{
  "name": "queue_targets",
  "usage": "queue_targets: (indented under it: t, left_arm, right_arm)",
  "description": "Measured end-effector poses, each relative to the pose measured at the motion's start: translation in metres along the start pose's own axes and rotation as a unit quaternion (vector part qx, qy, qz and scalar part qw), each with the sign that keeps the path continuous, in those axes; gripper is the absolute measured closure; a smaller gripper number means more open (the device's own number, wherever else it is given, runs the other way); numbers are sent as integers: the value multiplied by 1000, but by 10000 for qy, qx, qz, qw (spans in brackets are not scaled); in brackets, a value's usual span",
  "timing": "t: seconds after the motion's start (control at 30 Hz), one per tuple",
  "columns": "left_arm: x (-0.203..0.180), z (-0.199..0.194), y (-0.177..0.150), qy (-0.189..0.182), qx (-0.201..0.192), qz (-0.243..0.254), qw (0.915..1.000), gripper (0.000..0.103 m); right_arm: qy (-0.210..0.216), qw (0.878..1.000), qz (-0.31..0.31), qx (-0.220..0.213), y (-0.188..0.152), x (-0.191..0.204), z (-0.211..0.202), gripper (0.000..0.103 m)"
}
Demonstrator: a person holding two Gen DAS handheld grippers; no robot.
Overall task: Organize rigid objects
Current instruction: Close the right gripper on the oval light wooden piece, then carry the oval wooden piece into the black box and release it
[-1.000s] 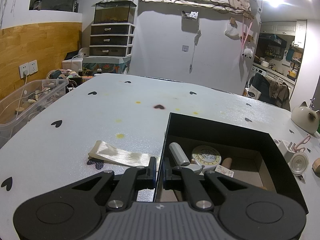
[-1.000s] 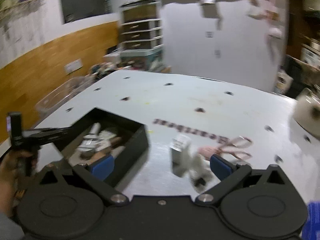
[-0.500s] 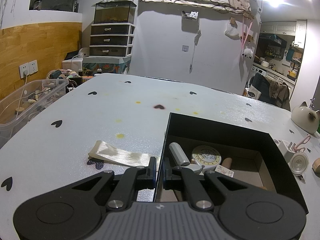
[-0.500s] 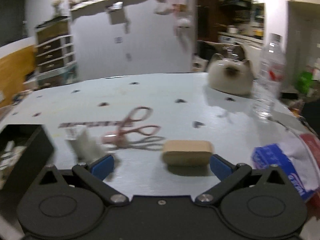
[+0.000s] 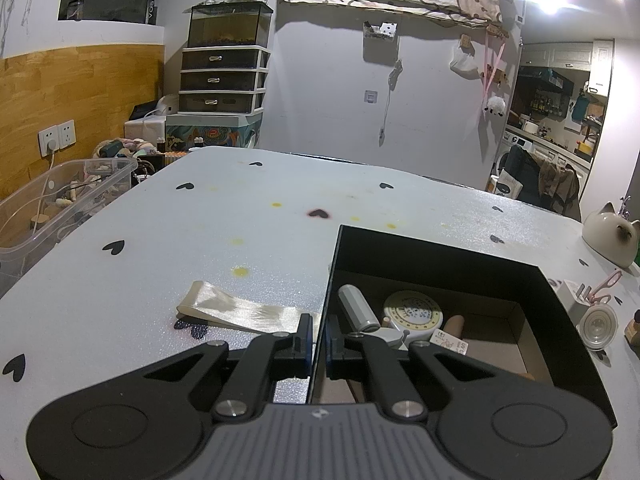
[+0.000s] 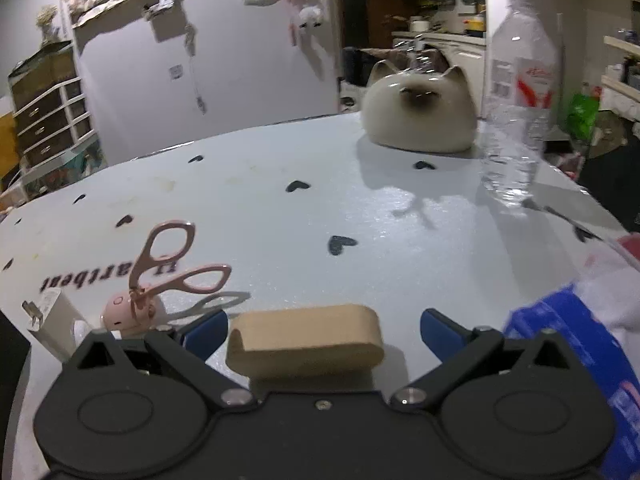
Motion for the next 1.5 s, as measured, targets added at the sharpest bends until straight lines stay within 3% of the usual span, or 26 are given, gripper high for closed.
queue_targets:
  t: [0.23, 0.4, 0.57, 0.77, 0.93, 1.13, 1.33, 1.5]
  left_arm:
    - [0, 0, 0, -4, 0, -3, 10000, 97]
    - [0, 0, 0, -8, 4, 6, 10000, 98]
    - [1, 0, 0, -12, 7, 5, 10000, 98]
    - [1, 0, 0, -12, 5, 2, 10000, 98]
    - [0, 0, -1, -19, 7, 0, 10000, 98]
    - [0, 0, -1, -24, 14, 28, 10000, 98]
    - [0, 1, 0, -66, 22, 33, 10000, 98]
    - [0, 1, 0, -76, 6, 34, 10000, 99]
  right_arm:
    - [128, 9992, -97, 369, -2, 7, 14, 1]
    - [195, 9980, -246, 544, -3, 12, 21, 14]
    - [203, 9973, -329, 621, -5, 11, 20, 14]
    - [364, 9970, -396, 563, 1, 22, 0, 14]
    - [911, 9929, -620, 438, 12, 60, -32, 14]
    - [1905, 9763, -801, 640, 20, 129, -67, 14]
    - [2787, 9483, -1254, 859, 25, 207, -96, 14]
    - [3189, 9128, -2465, 657, 23, 268, -113, 14]
Point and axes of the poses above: each gripper's, at about its wrist camera, not at the fingertips, and z roughly the way its jaws point, x to its left, y to its top, the point moved 9 cm from there along z, roughly the way its jaws point, and after that the axes turned 8 degrees about -x, right-handed, at the moved point
